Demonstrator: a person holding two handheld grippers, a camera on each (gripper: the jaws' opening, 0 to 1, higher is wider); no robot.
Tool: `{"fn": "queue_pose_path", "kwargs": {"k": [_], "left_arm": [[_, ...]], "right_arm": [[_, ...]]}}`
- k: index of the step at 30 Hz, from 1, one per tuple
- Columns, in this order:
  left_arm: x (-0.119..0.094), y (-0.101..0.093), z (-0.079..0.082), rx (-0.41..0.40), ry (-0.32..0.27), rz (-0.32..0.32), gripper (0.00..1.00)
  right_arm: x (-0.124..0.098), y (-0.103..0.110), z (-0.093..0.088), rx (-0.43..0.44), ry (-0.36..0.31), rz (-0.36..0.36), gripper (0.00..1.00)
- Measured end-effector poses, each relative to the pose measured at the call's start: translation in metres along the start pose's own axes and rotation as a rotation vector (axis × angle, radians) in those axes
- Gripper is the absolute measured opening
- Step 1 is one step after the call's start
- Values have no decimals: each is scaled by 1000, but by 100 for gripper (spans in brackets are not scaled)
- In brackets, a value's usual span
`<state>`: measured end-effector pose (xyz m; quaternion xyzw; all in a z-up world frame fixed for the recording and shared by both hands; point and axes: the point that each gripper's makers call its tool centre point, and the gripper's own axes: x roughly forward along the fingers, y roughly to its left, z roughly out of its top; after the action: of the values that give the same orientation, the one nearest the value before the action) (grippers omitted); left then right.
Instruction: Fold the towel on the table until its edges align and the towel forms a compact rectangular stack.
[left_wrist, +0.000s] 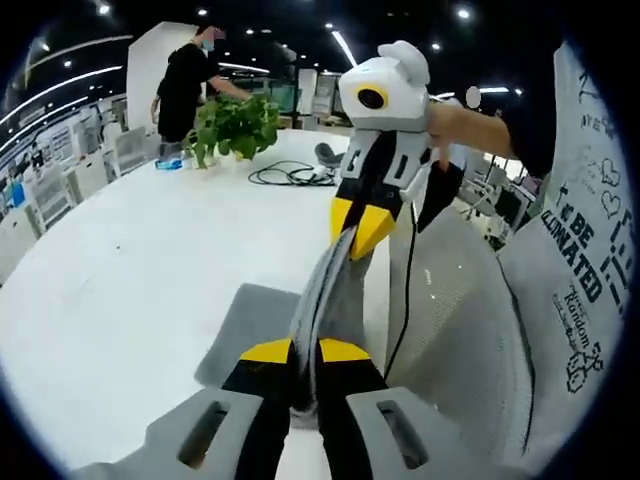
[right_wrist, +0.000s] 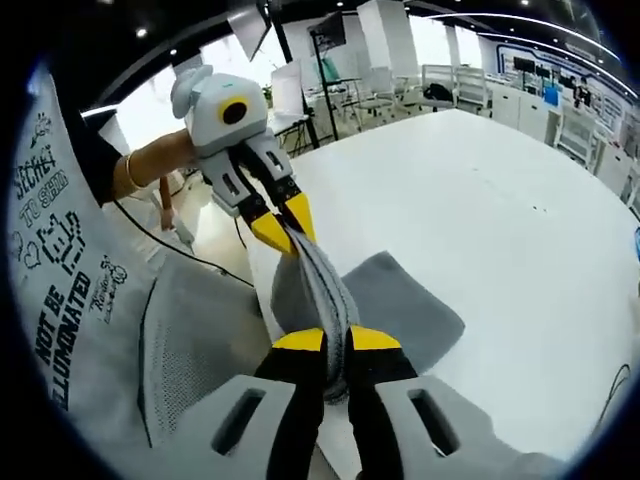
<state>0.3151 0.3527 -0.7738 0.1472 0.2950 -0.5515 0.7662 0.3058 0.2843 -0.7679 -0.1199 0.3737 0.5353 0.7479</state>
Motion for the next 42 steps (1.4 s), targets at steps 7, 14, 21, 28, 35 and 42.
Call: {"fn": "queue_pose_path", "kwargs": {"k": [7,14,21,28,35,42], "left_arm": [[17,22,-13,-44,24,46,8],[37,43,-27,-65,51,83,9],[57,58,-46,-84,73,106,9],[71,69,-58,-82,93,133,11],[79,84,-65,-61,109,181,16],[79,97,-66,-64,99,230,20]], "right_arm": [[20,-25,-4,26,34,3,5],[40,-50,-15,81,58,7,5],[56,-70,-24,202,58,40,5],[71,-84,-32,177,82,17,5],[78,-97,-34,109,69,-13,7],[71,-111,-29,102,23,-56,28]]}}
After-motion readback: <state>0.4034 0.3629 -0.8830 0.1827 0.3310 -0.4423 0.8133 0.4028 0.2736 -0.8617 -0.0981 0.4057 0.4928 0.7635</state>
